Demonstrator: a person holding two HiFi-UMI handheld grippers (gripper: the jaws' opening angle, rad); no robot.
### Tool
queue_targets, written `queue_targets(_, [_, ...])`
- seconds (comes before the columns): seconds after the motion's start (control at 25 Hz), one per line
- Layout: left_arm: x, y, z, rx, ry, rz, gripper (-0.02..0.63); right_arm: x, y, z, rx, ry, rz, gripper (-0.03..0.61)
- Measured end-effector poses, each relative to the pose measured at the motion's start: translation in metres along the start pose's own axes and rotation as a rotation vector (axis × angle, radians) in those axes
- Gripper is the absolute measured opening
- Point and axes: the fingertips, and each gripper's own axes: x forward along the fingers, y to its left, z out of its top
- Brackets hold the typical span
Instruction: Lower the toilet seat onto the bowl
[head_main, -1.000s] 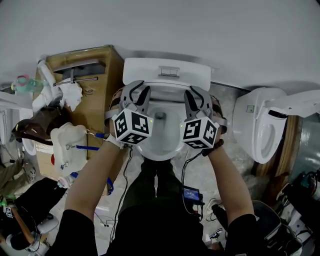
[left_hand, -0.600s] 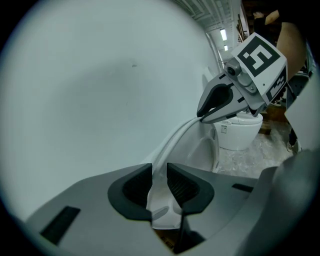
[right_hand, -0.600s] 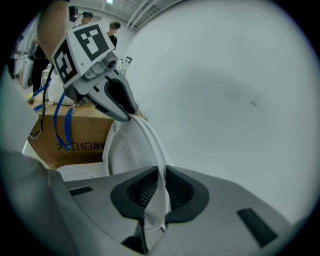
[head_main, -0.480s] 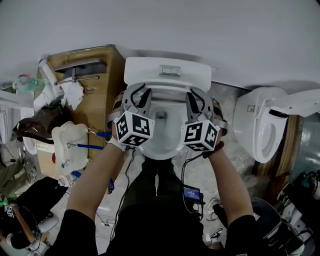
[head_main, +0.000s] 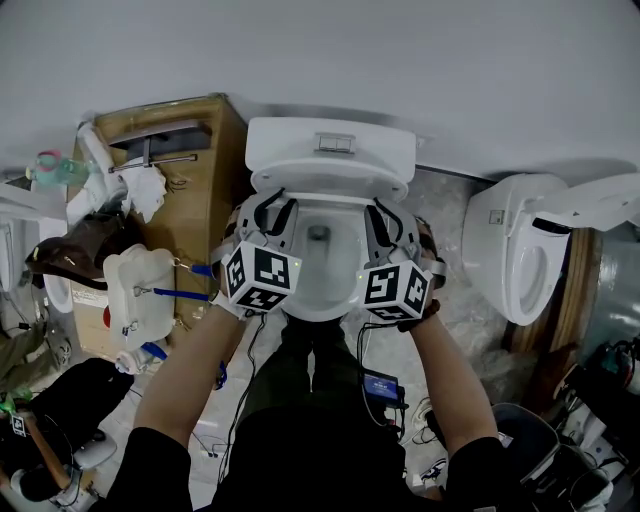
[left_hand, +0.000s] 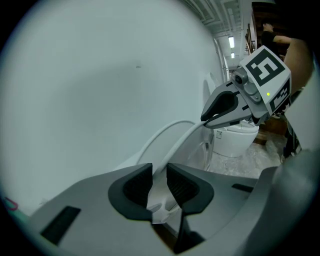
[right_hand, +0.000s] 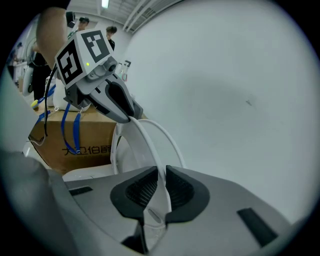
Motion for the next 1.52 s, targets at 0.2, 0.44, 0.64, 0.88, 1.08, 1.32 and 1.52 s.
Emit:
queue_targets(0.2, [-0.009, -0.010, -0.006, -0.003, 0.009, -0.016, 0.097, -0.010, 0.011, -0.004, 0.003, -0.002, 0.007, 0.069])
queue_targets(0.44, [-0.021, -0.021, -0.015, 0.007, 0.013, -0.028, 0.097, -0.022, 0.024, -0.008, 0.015, 0.013, 0.013, 0.069])
queue_targets(0.64, [-0.033, -0.033, -0.024, 0.057, 0.037, -0.039, 0.097, -0.033, 0.039, -0.013, 0.018, 0.035, 0.041, 0.069])
queue_targets(0.88, [-0.046, -0.049, -0.033, 0.125, 0.058, -0.073, 0.094, -0.047, 0.055, -0.018, -0.013, 0.064, 0.070, 0.072])
queue_targets(1.08, [-0.055, -0.062, -0.043, 0.136, 0.072, -0.100, 0.094, -0.054, 0.072, -0.025, -0.044, 0.086, 0.098, 0.072])
queue_targets(1.32, [-0.067, -0.078, -0.058, 0.137, 0.087, -0.123, 0.095, -0.064, 0.093, -0.034, -0.088, 0.093, 0.141, 0.072])
queue_targets(1.52, [-0.074, -0.090, -0.069, 0.141, 0.105, -0.139, 0.098, -0.073, 0.109, -0.040, -0.112, 0.103, 0.178, 0.072])
